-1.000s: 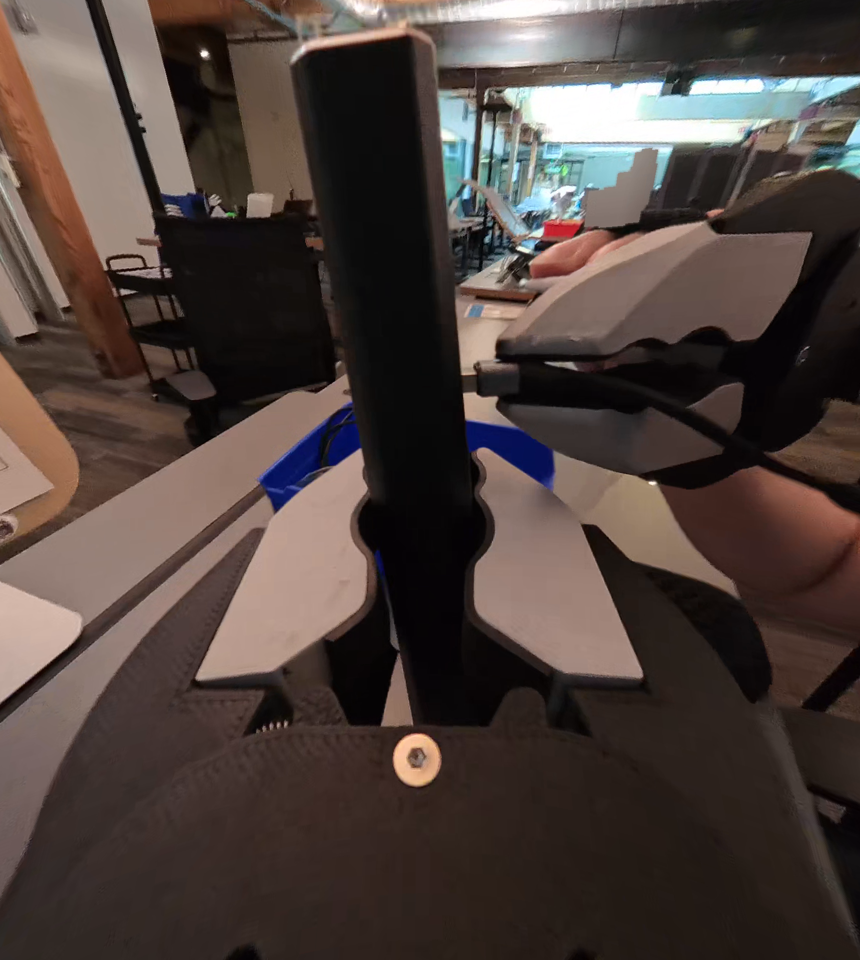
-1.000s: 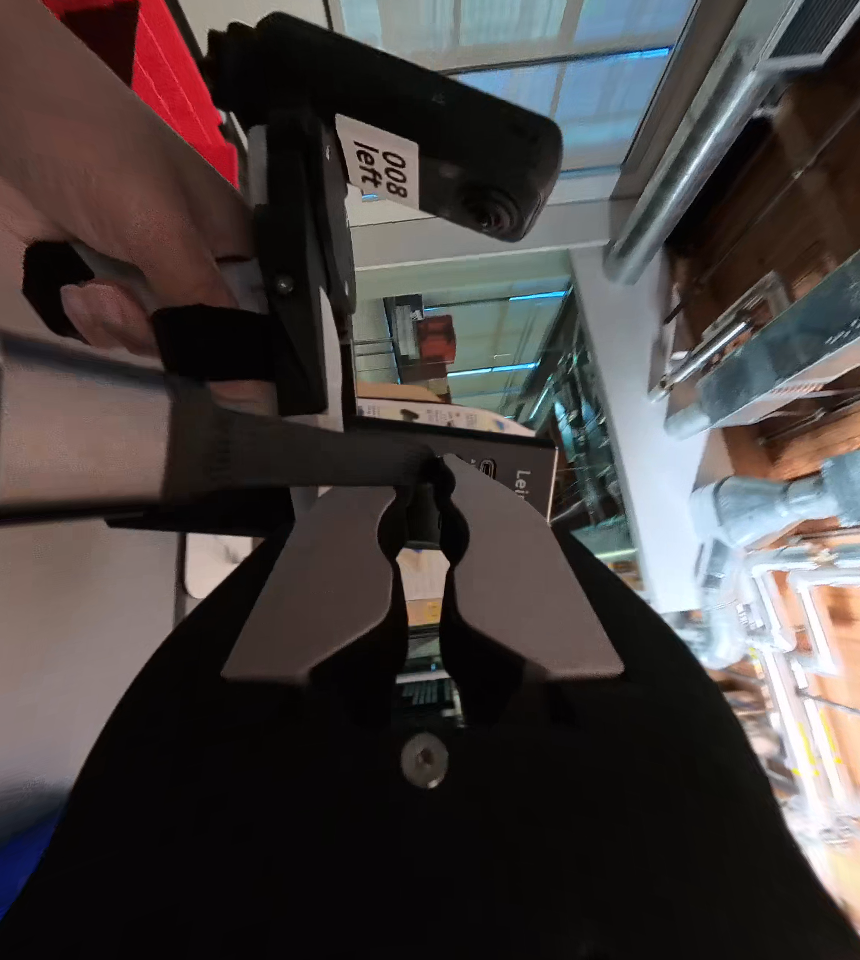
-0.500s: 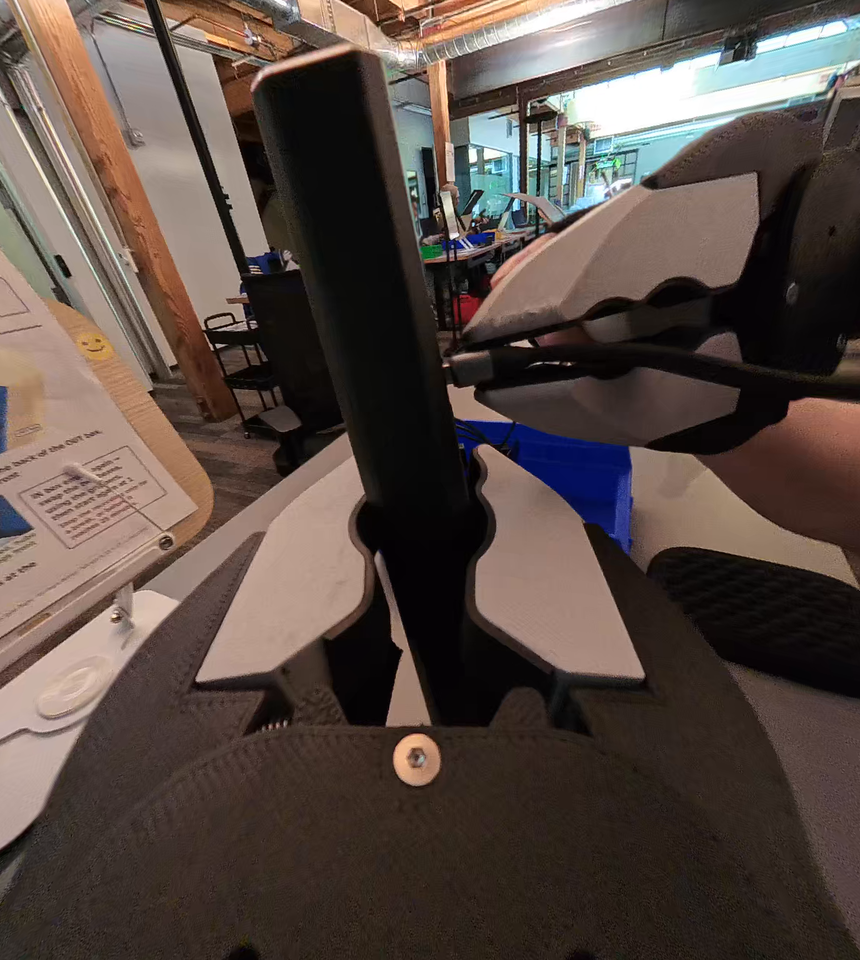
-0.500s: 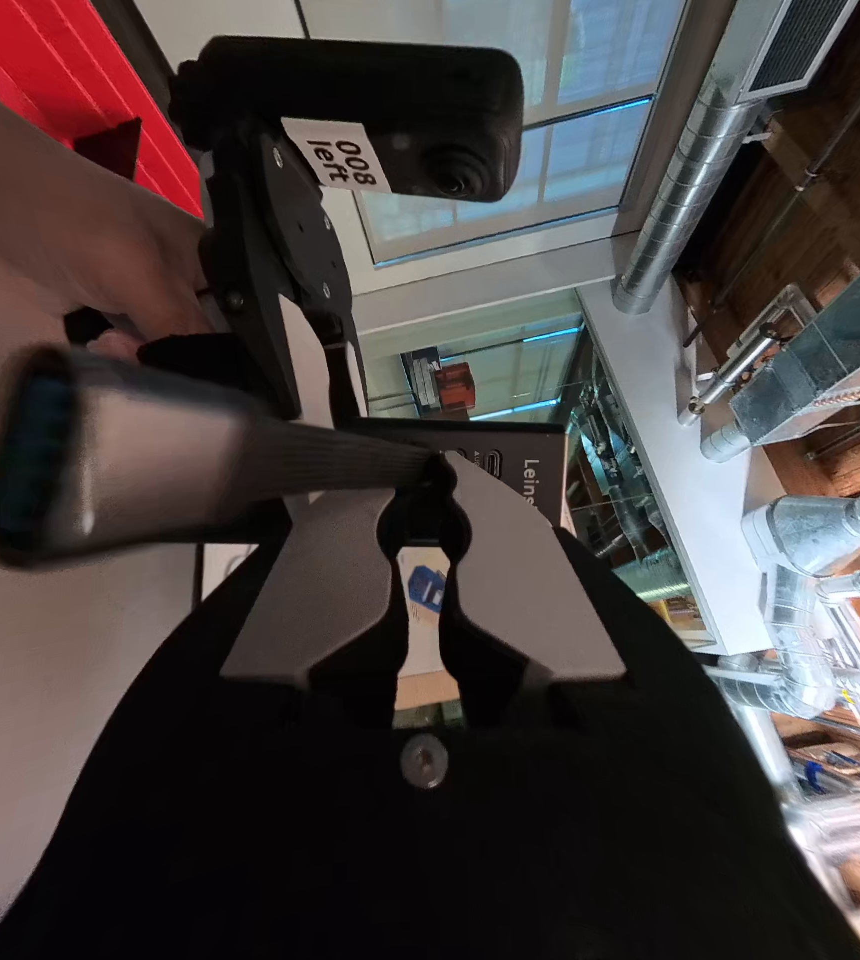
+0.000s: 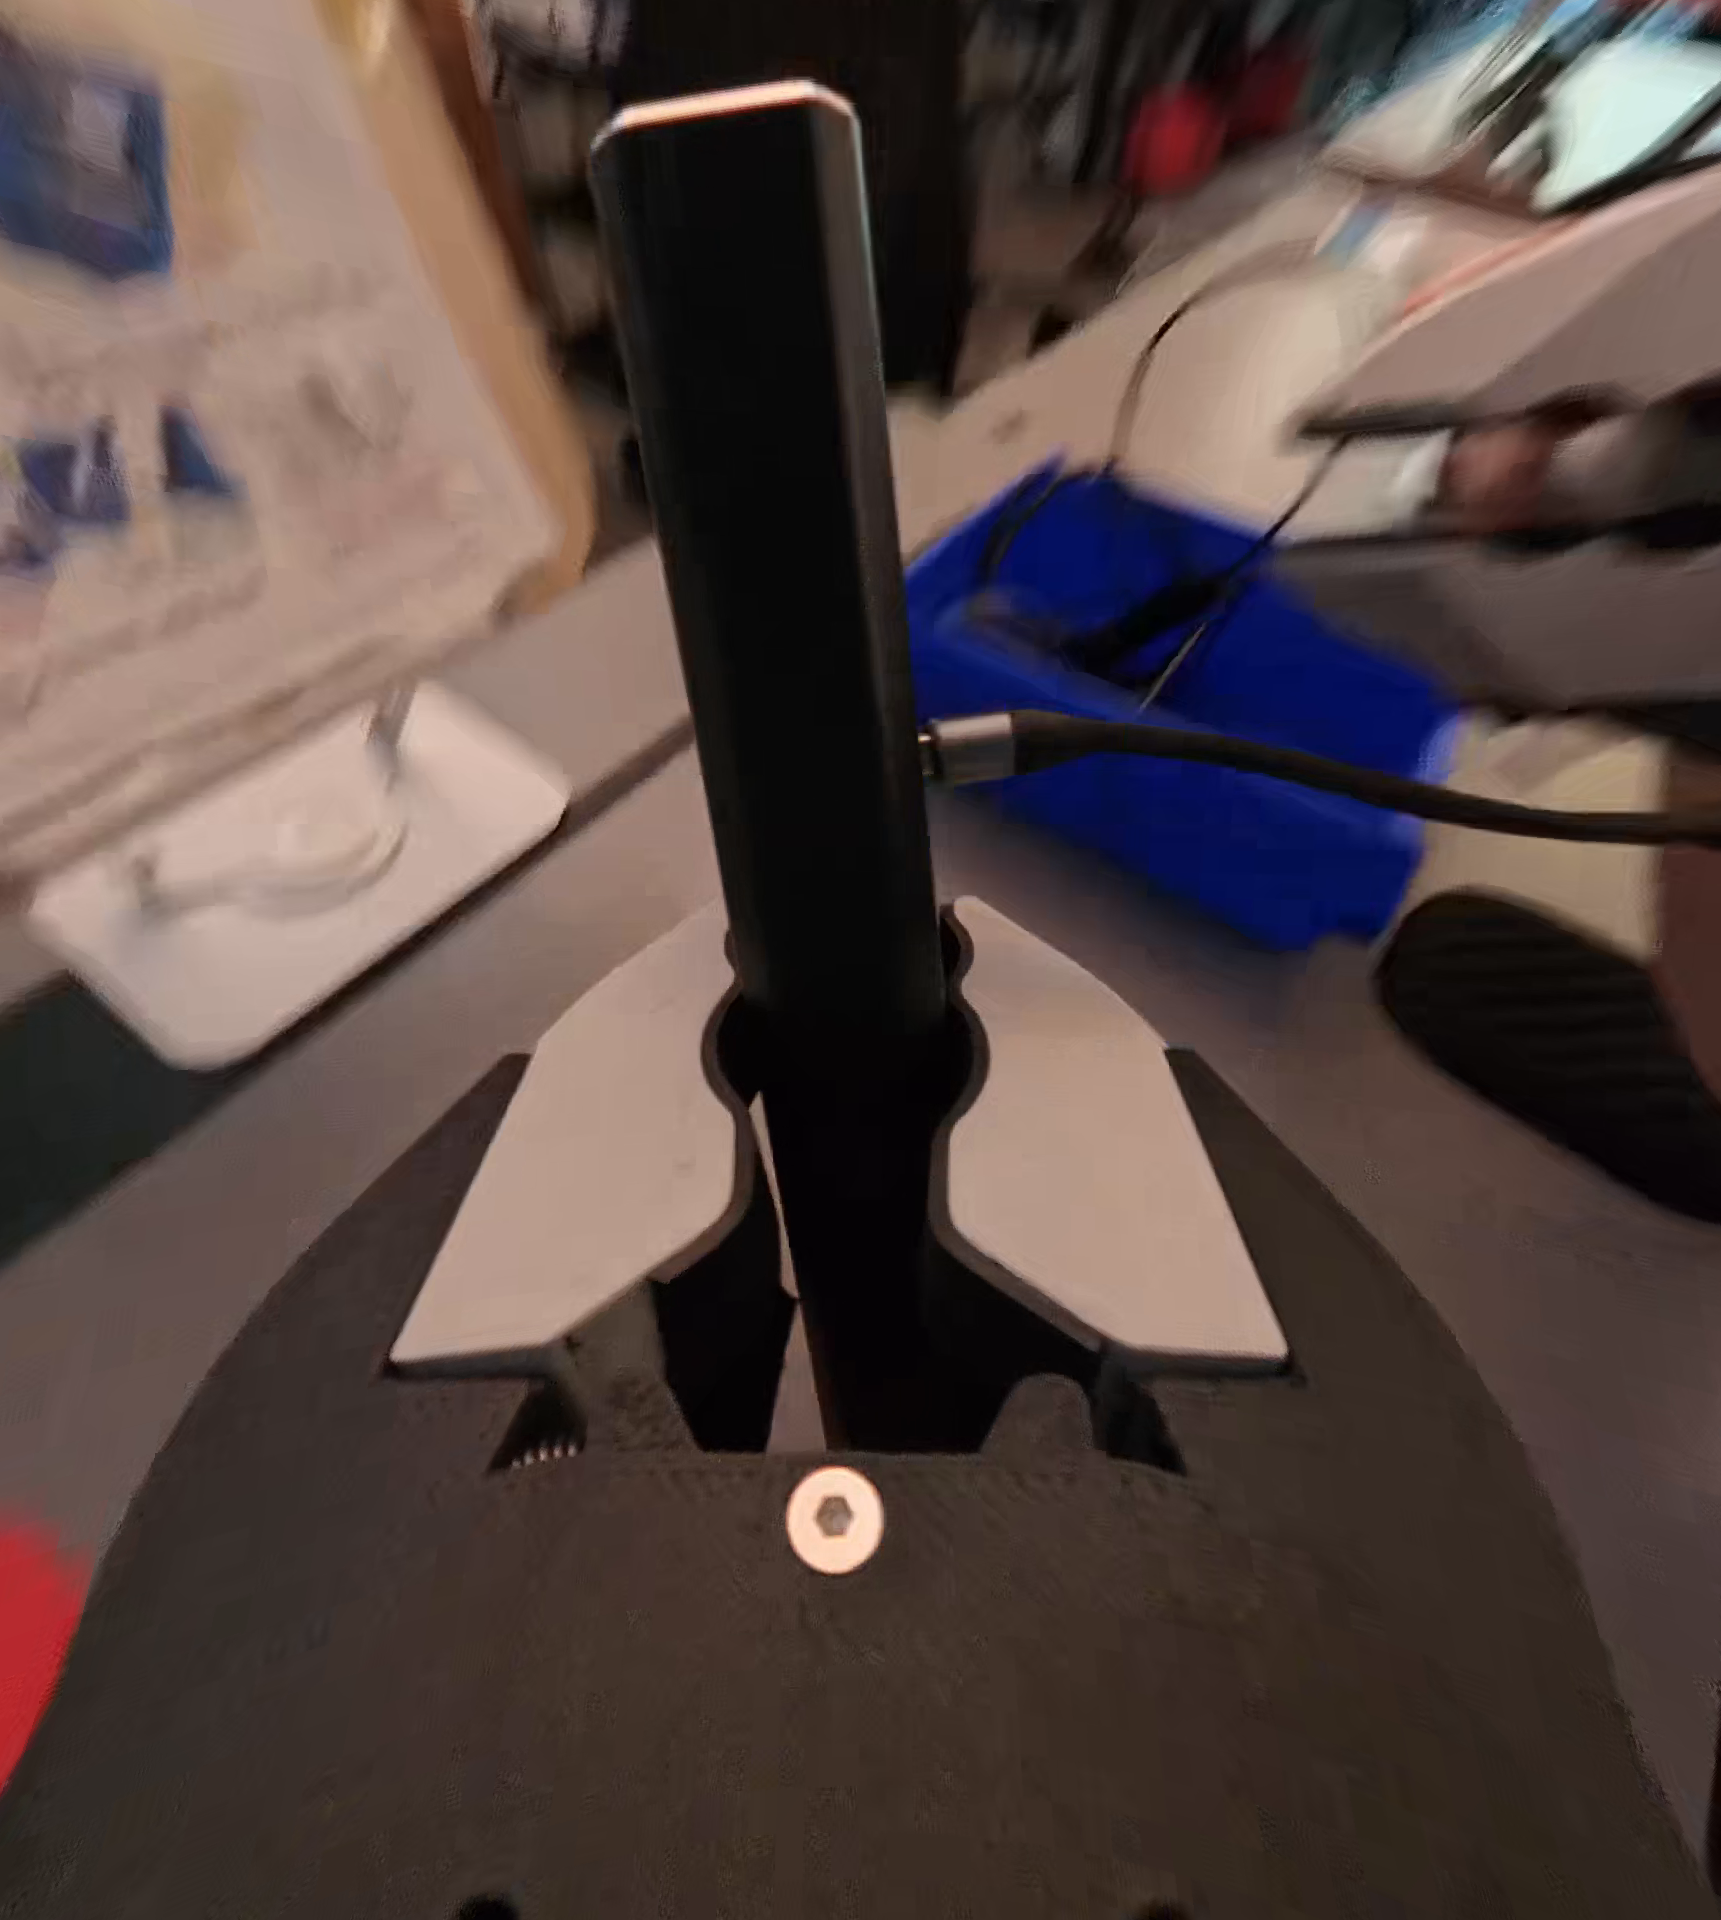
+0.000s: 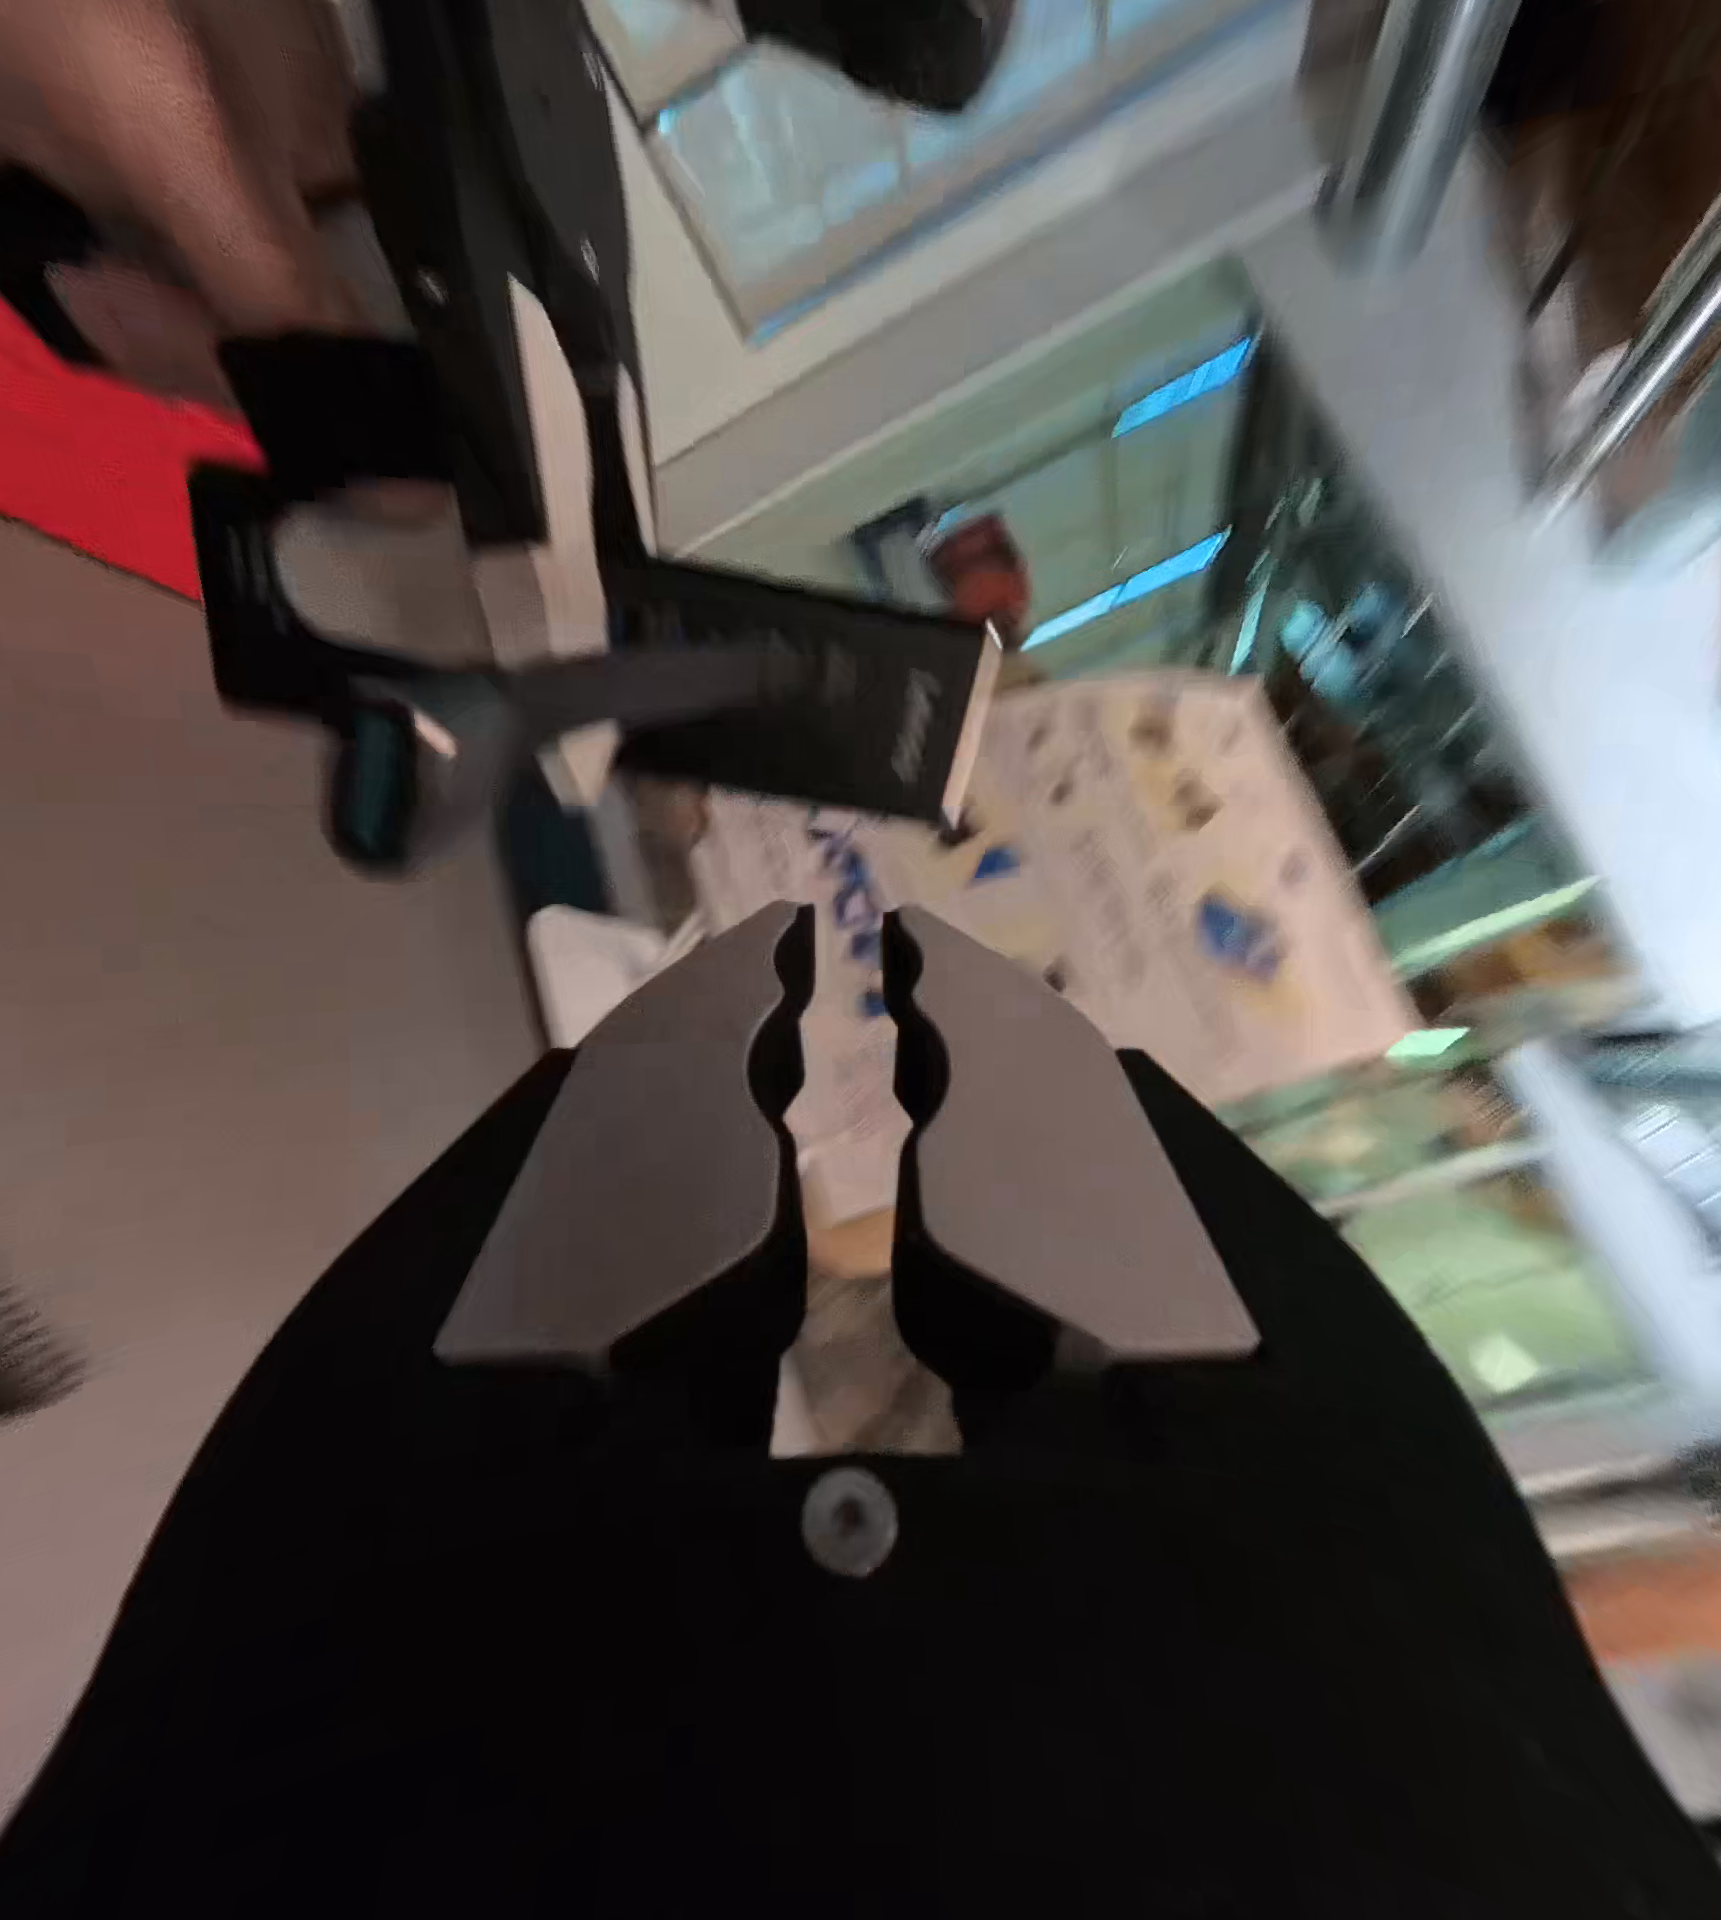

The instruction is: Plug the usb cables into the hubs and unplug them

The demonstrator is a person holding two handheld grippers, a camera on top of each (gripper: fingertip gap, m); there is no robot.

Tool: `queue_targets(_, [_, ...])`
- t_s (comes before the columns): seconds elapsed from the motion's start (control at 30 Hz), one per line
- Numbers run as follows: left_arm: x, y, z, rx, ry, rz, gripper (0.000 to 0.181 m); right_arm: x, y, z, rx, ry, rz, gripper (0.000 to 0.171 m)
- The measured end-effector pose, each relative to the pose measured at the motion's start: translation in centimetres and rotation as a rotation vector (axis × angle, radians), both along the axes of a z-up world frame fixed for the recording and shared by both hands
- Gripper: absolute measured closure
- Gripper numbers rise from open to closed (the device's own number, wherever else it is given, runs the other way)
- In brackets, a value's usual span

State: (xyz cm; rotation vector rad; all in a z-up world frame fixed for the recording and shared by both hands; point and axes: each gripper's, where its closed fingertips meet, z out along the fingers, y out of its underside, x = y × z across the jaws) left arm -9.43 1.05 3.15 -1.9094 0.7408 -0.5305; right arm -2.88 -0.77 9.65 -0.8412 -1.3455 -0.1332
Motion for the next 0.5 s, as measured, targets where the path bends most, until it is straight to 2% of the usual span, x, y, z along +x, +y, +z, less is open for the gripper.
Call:
queue_targets(0.03, [-2.1, 0.6, -1.7, -0.062, 0.083, 0.066, 0.152, 0.8, 0.9, -1.5, -0.115, 0.01, -0.038, 0.154])
queue_targets(0.1, [-5.9, 1.7, -5.2, -0.158, 0.264, 0.192, 0.152, 2.5, 2.3, -5.0, -0.297, -0.018, -0.097, 0.153])
queue_targets(0.17, [-7.4, 2.3, -8.3, -0.228, 0.365, 0.208, 0.152, 3.8, 3.3, -7.7, -0.365, -0.053, -0.147, 0.152])
queue_targets(0.3, [-5.7, 2.6, -12.8, -0.392, 0.36, 0.091, 0.152, 5.3, 4.5, -11.3, -0.428, -0.226, -0.25, 0.152])
queue_targets(0.5, [-4.5, 3.2, -16.1, -0.46, 0.439, 0.06, 0.152, 5.5, 4.8, -13.8, -0.531, -0.262, -0.234, 0.152])
